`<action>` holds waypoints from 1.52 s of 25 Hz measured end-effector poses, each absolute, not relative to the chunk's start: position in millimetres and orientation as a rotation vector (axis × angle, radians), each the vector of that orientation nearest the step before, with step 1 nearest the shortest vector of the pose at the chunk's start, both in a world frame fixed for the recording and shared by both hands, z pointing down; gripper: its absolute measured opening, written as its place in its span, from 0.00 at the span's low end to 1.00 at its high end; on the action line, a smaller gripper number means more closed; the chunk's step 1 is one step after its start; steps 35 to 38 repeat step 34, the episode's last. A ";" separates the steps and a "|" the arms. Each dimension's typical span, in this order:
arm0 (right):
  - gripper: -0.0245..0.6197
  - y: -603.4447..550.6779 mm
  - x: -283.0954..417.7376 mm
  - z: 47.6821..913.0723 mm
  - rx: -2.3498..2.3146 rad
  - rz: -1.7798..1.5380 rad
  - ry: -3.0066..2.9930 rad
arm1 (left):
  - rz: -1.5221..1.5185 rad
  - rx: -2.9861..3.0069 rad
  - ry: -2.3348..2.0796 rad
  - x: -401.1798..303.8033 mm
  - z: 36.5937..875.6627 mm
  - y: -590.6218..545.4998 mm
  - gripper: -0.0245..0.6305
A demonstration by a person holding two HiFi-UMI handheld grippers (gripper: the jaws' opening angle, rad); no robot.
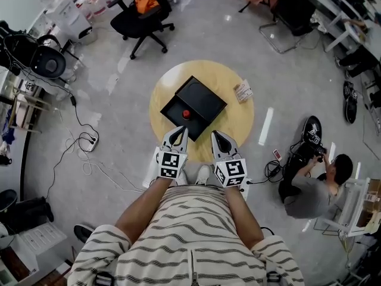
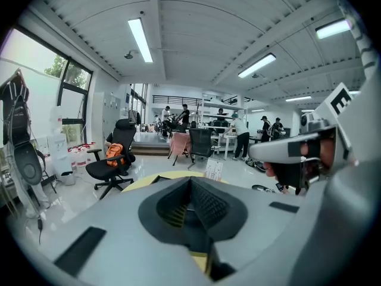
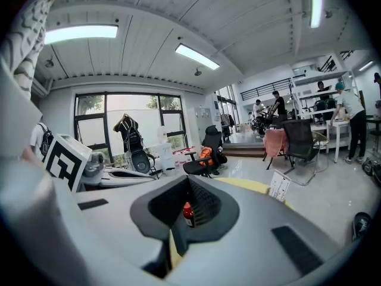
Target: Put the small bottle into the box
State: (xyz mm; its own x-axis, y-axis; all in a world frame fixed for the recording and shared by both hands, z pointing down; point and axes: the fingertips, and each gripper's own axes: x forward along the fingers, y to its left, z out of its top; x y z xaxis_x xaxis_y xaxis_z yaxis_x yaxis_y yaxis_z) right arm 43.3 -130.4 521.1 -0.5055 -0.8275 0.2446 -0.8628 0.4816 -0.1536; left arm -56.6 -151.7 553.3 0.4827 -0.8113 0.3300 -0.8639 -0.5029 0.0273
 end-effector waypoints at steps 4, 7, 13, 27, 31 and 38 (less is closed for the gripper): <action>0.07 -128.8 42.4 523.3 1.492 0.431 -2.592 | 0.392 2.554 -1.447 -57.7 548.0 -145.6 0.07; 0.07 -128.4 40.9 522.6 1.489 0.427 -2.588 | 0.380 2.562 -1.447 -58.5 542.6 -143.0 0.07; 0.07 -131.5 44.2 523.0 1.516 0.427 -2.575 | 0.363 2.573 -1.442 -57.8 537.7 -141.4 0.07; 0.07 -126.0 46.6 516.9 1.538 0.395 -2.574 | 0.339 2.582 -1.439 -58.5 530.9 -129.2 0.07; 0.07 -124.6 47.1 516.1 1.545 0.390 -2.574 | 0.323 2.572 -1.452 -61.4 532.0 -128.0 0.07; 0.07 -122.0 48.2 515.2 1.547 0.382 -2.576 | 0.317 2.569 -1.453 -61.2 529.5 -125.0 0.07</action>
